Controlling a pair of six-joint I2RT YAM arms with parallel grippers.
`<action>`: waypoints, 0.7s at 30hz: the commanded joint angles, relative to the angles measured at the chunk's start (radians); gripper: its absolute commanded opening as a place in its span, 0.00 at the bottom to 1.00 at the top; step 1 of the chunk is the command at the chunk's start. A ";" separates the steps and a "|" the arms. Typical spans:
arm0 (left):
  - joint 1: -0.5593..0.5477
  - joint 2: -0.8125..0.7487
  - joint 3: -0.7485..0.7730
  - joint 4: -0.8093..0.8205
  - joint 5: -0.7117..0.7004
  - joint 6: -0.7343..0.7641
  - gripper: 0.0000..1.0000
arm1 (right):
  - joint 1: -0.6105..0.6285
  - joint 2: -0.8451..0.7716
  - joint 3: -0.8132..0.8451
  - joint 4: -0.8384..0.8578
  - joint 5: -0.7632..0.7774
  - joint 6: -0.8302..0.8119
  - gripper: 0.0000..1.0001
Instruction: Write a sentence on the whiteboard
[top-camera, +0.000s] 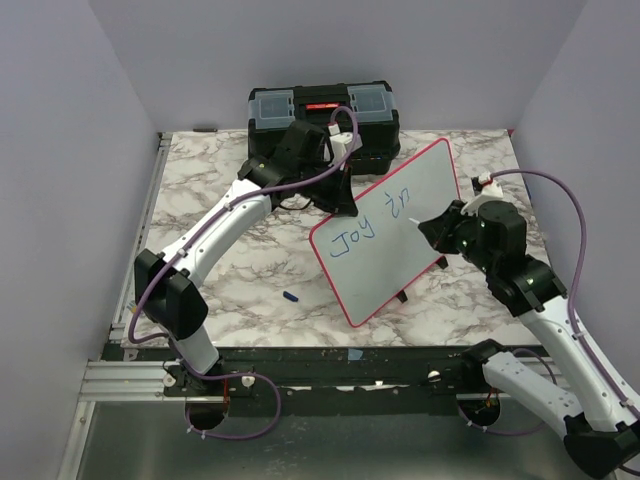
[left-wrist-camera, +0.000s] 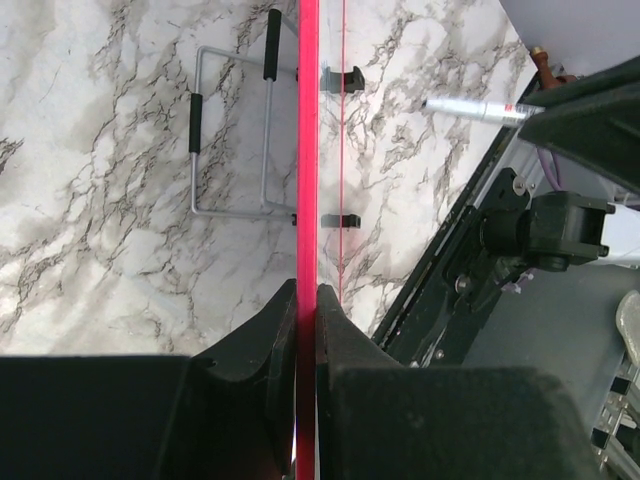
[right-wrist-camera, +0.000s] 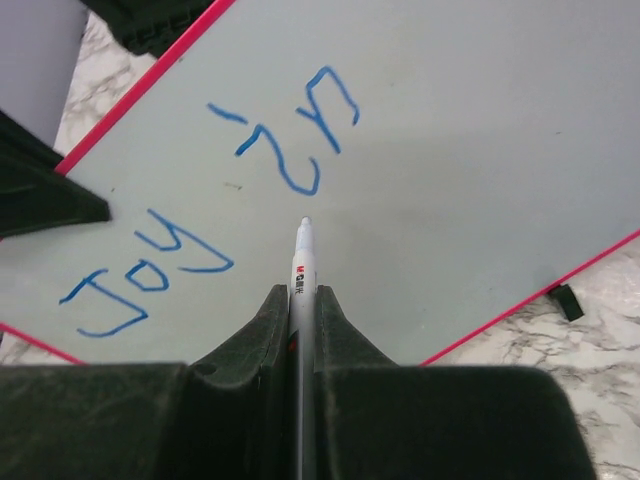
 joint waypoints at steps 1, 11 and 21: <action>-0.017 -0.022 -0.032 0.000 -0.036 0.010 0.00 | -0.002 -0.020 -0.044 0.050 -0.215 0.001 0.01; -0.017 -0.031 -0.091 0.037 -0.094 -0.041 0.00 | -0.002 -0.080 -0.114 0.116 -0.422 -0.062 0.01; -0.009 -0.060 -0.186 0.079 -0.125 -0.059 0.00 | 0.028 -0.059 -0.143 0.131 -0.440 -0.030 0.01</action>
